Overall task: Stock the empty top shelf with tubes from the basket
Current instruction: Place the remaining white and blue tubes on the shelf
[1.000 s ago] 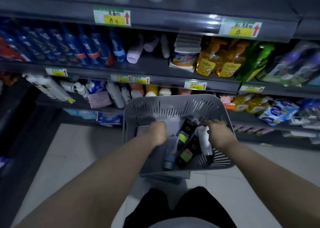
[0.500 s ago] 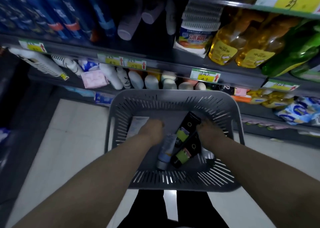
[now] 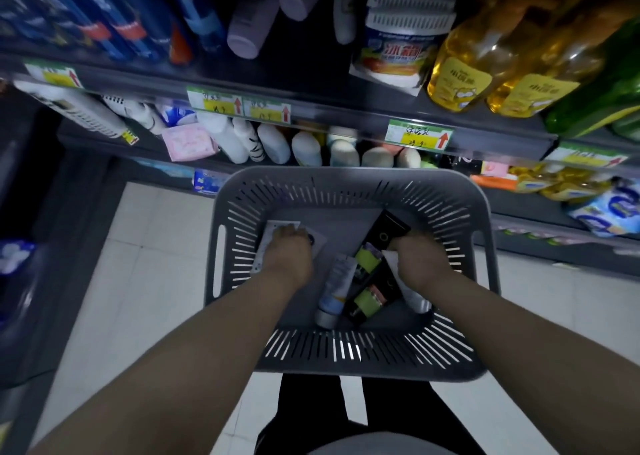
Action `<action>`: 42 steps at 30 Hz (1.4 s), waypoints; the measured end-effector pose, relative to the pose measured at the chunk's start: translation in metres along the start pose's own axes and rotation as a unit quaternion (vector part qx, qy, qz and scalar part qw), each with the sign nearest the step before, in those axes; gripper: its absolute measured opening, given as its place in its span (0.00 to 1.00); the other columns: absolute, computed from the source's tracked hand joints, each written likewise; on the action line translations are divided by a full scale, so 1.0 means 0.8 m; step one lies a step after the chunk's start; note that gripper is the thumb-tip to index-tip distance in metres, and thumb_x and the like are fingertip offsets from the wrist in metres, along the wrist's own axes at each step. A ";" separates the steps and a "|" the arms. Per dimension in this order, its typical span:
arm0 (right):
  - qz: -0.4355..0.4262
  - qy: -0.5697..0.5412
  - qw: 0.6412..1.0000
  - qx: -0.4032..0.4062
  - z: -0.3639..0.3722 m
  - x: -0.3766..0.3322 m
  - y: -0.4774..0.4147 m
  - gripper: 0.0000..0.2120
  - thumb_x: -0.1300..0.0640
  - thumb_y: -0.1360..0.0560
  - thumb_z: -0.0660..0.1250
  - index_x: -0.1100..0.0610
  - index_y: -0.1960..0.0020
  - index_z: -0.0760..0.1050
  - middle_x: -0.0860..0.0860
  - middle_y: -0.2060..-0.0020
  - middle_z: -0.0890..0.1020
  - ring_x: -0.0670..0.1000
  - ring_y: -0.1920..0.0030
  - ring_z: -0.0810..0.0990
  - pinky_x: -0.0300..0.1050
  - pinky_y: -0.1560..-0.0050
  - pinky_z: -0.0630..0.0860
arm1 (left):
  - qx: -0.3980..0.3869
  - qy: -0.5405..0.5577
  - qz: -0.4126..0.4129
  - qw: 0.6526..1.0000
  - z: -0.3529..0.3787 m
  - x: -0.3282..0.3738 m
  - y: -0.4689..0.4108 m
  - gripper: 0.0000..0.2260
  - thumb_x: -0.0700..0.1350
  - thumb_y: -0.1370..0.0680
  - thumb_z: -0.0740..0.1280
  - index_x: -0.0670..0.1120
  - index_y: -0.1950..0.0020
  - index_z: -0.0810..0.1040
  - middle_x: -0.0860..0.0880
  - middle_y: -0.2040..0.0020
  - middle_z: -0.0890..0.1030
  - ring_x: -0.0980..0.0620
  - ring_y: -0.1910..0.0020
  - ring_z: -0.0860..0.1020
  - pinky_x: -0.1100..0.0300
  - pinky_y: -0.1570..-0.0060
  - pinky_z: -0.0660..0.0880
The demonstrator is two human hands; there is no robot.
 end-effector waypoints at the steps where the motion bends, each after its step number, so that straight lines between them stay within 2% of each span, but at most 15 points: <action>1: -0.017 -0.011 1.000 0.004 -0.004 -0.004 0.007 0.13 0.59 0.24 0.62 0.56 0.40 0.76 0.57 0.43 0.77 0.57 0.44 0.77 0.45 0.49 0.73 | -0.012 -0.027 -0.011 0.999 0.003 -0.006 0.000 0.24 0.46 0.21 0.60 0.36 0.28 0.63 0.36 0.28 0.65 0.39 0.27 0.61 0.49 0.26 0.58; 3: -0.048 -0.036 0.998 0.026 -0.018 -0.011 0.022 0.16 0.61 0.25 0.62 0.53 0.38 0.74 0.57 0.45 0.79 0.58 0.44 0.78 0.45 0.52 0.72 | -0.042 -0.061 -0.034 0.997 0.012 -0.016 0.000 0.26 0.48 0.22 0.61 0.35 0.28 0.61 0.35 0.28 0.64 0.37 0.26 0.59 0.46 0.27 0.56; 6: -0.067 -0.070 0.995 0.028 -0.036 -0.022 0.034 0.18 0.61 0.25 0.62 0.48 0.38 0.73 0.53 0.46 0.81 0.57 0.44 0.78 0.46 0.51 0.69 | -0.064 -0.053 -0.064 0.994 0.020 -0.023 0.002 0.29 0.49 0.24 0.64 0.37 0.28 0.60 0.36 0.29 0.66 0.39 0.29 0.64 0.47 0.31 0.62; 9: -0.079 -0.157 0.984 -0.012 -0.046 -0.036 0.033 0.13 0.60 0.24 0.62 0.53 0.40 0.71 0.55 0.46 0.80 0.57 0.46 0.77 0.48 0.51 0.70 | -0.064 0.002 -0.056 0.996 0.020 -0.018 0.006 0.21 0.44 0.23 0.62 0.41 0.31 0.65 0.38 0.32 0.69 0.41 0.32 0.67 0.49 0.34 0.65; 13: -0.102 -0.238 0.965 -0.043 -0.038 -0.049 0.032 0.08 0.61 0.24 0.64 0.57 0.44 0.74 0.55 0.45 0.80 0.54 0.46 0.77 0.44 0.54 0.71 | -0.036 0.107 -0.053 0.992 0.020 -0.019 0.008 0.20 0.42 0.22 0.64 0.40 0.31 0.68 0.38 0.34 0.73 0.40 0.35 0.72 0.53 0.38 0.70; 17: -0.105 -0.248 0.963 0.009 -0.029 -0.049 0.035 0.09 0.63 0.25 0.65 0.57 0.46 0.77 0.55 0.49 0.80 0.55 0.47 0.77 0.43 0.55 0.67 | -0.045 0.175 -0.092 0.979 0.026 -0.014 0.010 0.25 0.42 0.22 0.65 0.37 0.29 0.62 0.37 0.34 0.73 0.40 0.36 0.74 0.52 0.40 0.72; 20: -0.113 -0.229 0.965 0.051 -0.031 -0.045 0.034 0.11 0.63 0.25 0.64 0.56 0.44 0.78 0.55 0.49 0.80 0.55 0.46 0.75 0.44 0.55 0.66 | -0.042 0.176 -0.108 0.978 0.031 -0.007 0.003 0.19 0.41 0.19 0.59 0.36 0.29 0.63 0.36 0.34 0.73 0.39 0.35 0.73 0.53 0.40 0.72; 22: -0.122 -0.214 0.968 0.053 -0.033 -0.044 0.034 0.11 0.62 0.24 0.63 0.55 0.44 0.78 0.55 0.49 0.81 0.55 0.47 0.75 0.45 0.54 0.67 | -0.050 0.152 -0.106 0.981 0.028 -0.004 -0.003 0.17 0.40 0.17 0.55 0.36 0.30 0.65 0.37 0.33 0.73 0.40 0.34 0.73 0.62 0.44 0.72; 24: -0.127 -0.211 0.968 0.050 -0.033 -0.044 0.035 0.09 0.61 0.24 0.63 0.55 0.46 0.78 0.55 0.49 0.82 0.56 0.47 0.76 0.46 0.54 0.68 | -0.062 0.173 -0.110 0.977 0.022 -0.003 -0.005 0.17 0.40 0.16 0.52 0.35 0.29 0.66 0.39 0.31 0.72 0.42 0.32 0.71 0.78 0.56 0.70; 25: -0.129 -0.211 0.968 0.052 -0.033 -0.044 0.036 0.09 0.60 0.24 0.64 0.54 0.46 0.78 0.54 0.50 0.82 0.56 0.48 0.76 0.46 0.54 0.68 | -0.071 0.182 -0.111 0.975 0.022 -0.004 -0.008 0.18 0.41 0.16 0.52 0.35 0.28 0.65 0.40 0.30 0.70 0.42 0.31 0.69 0.79 0.54 0.69; 27: -0.129 -0.216 0.966 0.057 -0.034 -0.042 0.038 0.09 0.60 0.25 0.64 0.53 0.47 0.78 0.53 0.51 0.82 0.55 0.48 0.77 0.45 0.55 0.68 | -0.061 0.167 -0.117 0.977 0.024 -0.011 -0.010 0.19 0.44 0.16 0.52 0.37 0.27 0.64 0.40 0.28 0.68 0.44 0.29 0.68 0.65 0.36 0.66; 28: -0.130 -0.218 0.966 0.056 -0.034 -0.040 0.038 0.08 0.60 0.25 0.64 0.53 0.47 0.78 0.53 0.51 0.82 0.55 0.48 0.77 0.44 0.55 0.67 | -0.060 0.171 -0.132 0.975 0.027 -0.016 -0.010 0.20 0.46 0.16 0.53 0.39 0.27 0.64 0.40 0.28 0.68 0.44 0.29 0.68 0.58 0.34 0.64; 33: -0.142 -0.233 0.961 0.036 -0.032 -0.037 0.033 0.09 0.61 0.25 0.64 0.54 0.47 0.78 0.53 0.50 0.82 0.55 0.48 0.78 0.46 0.52 0.72 | -0.100 0.178 -0.079 0.976 0.025 -0.013 -0.007 0.24 0.46 0.19 0.61 0.41 0.25 0.60 0.40 0.27 0.66 0.42 0.29 0.67 0.56 0.32 0.65; 37: -0.160 -0.242 0.957 0.019 -0.031 -0.035 0.033 0.09 0.61 0.26 0.64 0.52 0.49 0.79 0.52 0.51 0.83 0.54 0.49 0.78 0.48 0.51 0.73 | -0.034 0.161 -0.064 0.984 -0.001 -0.022 0.005 0.24 0.52 0.24 0.69 0.41 0.33 0.72 0.41 0.35 0.76 0.42 0.36 0.74 0.57 0.39 0.69; 42: -0.177 -0.256 0.950 0.009 -0.036 -0.030 0.044 0.10 0.62 0.26 0.64 0.51 0.50 0.79 0.49 0.52 0.83 0.52 0.50 0.77 0.45 0.54 0.71 | 0.076 0.214 -0.061 0.972 -0.036 -0.016 0.043 0.13 0.45 0.24 0.69 0.40 0.43 0.75 0.38 0.47 0.81 0.39 0.46 0.78 0.55 0.53 0.71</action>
Point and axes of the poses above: each hand's wrist, its own y-axis away from the middle knuckle, its own z-axis out of the palm, x = y × z, the point moved 4 cm from there along -y, towards the middle knuckle
